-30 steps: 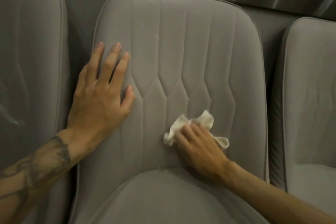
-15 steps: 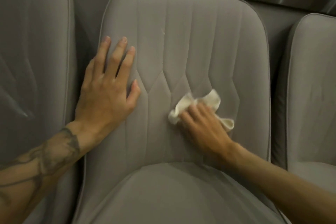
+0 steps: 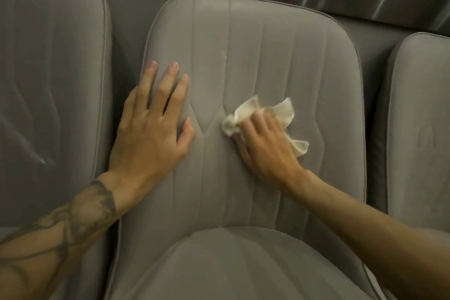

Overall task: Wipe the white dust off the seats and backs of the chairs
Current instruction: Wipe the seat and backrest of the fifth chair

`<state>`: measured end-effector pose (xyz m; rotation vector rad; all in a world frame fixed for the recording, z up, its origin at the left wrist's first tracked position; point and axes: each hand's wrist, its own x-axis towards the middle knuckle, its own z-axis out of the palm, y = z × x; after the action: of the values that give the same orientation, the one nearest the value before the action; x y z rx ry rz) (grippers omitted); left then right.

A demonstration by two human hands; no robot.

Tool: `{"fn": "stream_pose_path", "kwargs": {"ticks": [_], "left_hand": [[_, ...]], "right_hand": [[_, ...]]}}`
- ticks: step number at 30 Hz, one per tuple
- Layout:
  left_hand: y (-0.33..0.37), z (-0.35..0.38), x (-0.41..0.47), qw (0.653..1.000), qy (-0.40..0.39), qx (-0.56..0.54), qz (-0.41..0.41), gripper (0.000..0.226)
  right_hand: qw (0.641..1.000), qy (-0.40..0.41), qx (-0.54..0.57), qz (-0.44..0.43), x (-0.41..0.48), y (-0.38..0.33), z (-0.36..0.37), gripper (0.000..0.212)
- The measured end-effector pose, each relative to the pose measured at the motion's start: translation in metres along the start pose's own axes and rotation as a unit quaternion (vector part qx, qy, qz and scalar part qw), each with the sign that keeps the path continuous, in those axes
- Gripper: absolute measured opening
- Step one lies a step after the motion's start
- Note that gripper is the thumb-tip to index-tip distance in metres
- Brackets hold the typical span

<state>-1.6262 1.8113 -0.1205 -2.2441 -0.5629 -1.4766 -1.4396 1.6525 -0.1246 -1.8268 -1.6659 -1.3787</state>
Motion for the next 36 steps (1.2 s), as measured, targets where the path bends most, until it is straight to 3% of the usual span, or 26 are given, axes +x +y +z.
{"fn": "stream_pose_path", "kwargs": {"ticks": [2, 4, 7, 9, 10, 12, 15, 18, 20, 22, 24, 26, 31, 33, 36], "left_hand": [[0.0, -0.001, 0.0, 1.0, -0.002, -0.003, -0.001, 0.07], [0.0, -0.002, 0.0, 1.0, 0.001, -0.008, -0.002, 0.07], [0.0, -0.001, 0.0, 1.0, 0.001, -0.01, 0.001, 0.069], [-0.001, -0.001, 0.0, 1.0, 0.001, -0.009, 0.002, 0.069], [-0.001, -0.001, 0.0, 1.0, 0.001, -0.009, 0.002, 0.069], [-0.001, -0.001, -0.001, 1.0, -0.001, -0.008, 0.0, 0.07], [0.0, -0.003, 0.0, 1.0, -0.006, -0.009, 0.001, 0.069], [0.001, -0.004, -0.001, 1.0, -0.012, -0.016, -0.002, 0.069], [0.0, -0.004, -0.001, 1.0, -0.01, -0.016, -0.002, 0.069], [-0.001, -0.003, -0.001, 1.0, -0.009, -0.012, 0.0, 0.069], [-0.001, -0.002, -0.001, 1.0, -0.005, -0.01, -0.001, 0.069], [-0.001, -0.001, -0.001, 1.0, -0.005, -0.012, -0.001, 0.069], [0.001, -0.004, 0.0, 1.0, -0.016, -0.011, -0.003, 0.069], [0.001, -0.005, 0.0, 1.0, -0.017, -0.011, -0.003, 0.07], [-0.001, -0.003, -0.001, 1.0, -0.011, -0.01, -0.002, 0.07]], "right_hand": [[0.994, -0.05, -0.009, -0.102, -0.006, 0.011, -0.008, 0.018], [0.993, -0.03, -0.029, -0.109, 0.027, 0.033, -0.019, 0.016], [0.991, 0.105, -0.048, 0.068, 0.111, 0.059, -0.036, 0.028], [0.975, 0.136, -0.038, 0.17, 0.141, 0.059, -0.036, 0.034], [0.974, 0.134, -0.035, 0.179, 0.137, 0.05, -0.031, 0.033], [0.986, 0.105, -0.014, 0.132, 0.098, 0.02, -0.016, 0.028], [1.0, -0.012, 0.019, -0.008, 0.027, -0.01, -0.007, 0.024], [0.997, -0.04, -0.004, -0.071, 0.038, 0.01, -0.018, 0.021], [0.999, 0.038, -0.023, -0.02, 0.085, 0.027, -0.026, 0.024], [0.988, 0.114, -0.033, 0.094, 0.14, 0.04, -0.035, 0.033], [0.975, 0.134, -0.032, 0.174, 0.163, 0.037, -0.031, 0.037], [0.981, 0.121, -0.016, 0.15, 0.137, 0.014, -0.015, 0.033], [0.999, -0.01, 0.022, -0.038, 0.036, -0.018, -0.005, 0.025], [0.999, 0.007, -0.003, -0.031, 0.057, 0.002, -0.012, 0.025], [0.989, 0.113, -0.025, 0.091, 0.118, 0.022, -0.022, 0.032]]}}
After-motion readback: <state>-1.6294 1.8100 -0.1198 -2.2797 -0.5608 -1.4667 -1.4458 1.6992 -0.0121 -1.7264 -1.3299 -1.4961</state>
